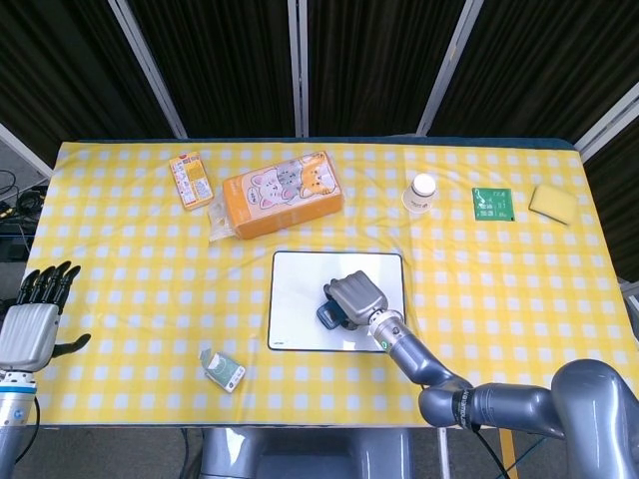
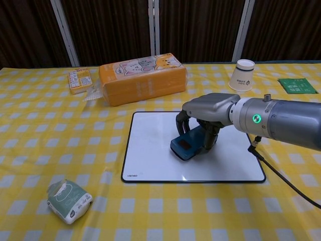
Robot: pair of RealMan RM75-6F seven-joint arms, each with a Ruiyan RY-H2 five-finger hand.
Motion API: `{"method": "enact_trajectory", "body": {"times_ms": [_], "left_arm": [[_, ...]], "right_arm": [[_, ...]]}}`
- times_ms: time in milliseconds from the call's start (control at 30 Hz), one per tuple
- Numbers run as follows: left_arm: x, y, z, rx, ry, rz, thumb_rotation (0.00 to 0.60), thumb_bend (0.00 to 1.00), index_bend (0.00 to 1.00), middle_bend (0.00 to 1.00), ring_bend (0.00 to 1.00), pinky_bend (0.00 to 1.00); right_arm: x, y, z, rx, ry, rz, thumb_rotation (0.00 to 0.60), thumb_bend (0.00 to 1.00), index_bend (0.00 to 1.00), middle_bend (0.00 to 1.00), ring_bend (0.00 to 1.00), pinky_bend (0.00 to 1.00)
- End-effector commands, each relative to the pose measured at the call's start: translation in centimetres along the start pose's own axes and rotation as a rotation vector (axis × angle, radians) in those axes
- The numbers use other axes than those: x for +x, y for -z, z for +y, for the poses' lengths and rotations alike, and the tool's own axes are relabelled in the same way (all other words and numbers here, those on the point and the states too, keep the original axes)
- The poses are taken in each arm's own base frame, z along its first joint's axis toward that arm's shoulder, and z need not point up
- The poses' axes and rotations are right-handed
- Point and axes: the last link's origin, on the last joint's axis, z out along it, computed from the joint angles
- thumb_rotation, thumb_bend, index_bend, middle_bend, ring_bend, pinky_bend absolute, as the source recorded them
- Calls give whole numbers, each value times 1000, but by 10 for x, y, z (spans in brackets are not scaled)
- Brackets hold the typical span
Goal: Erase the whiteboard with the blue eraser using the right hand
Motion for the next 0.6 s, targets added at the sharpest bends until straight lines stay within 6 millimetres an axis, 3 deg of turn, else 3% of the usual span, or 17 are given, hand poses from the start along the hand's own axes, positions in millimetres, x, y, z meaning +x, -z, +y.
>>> {"method": "enact_trajectory", "body": {"times_ms": [33,367,600], "left_arm": [[0,0,0,0,1,2,600,111,0,0,0,0],[1,1,-1,3,5,4,600,112,0,0,0,0],[1,1,-2,6,6,3,600,111,0,0,0,0]], "right_arm": [[-2,2,-11,34,-4,-12,600,530,859,734,747,769],[-5,9,-44,136,-16,-58,600,530,859,734,747,769],[-5,3,-43,121,-14,-51,600,530,859,734,747,769]]}}
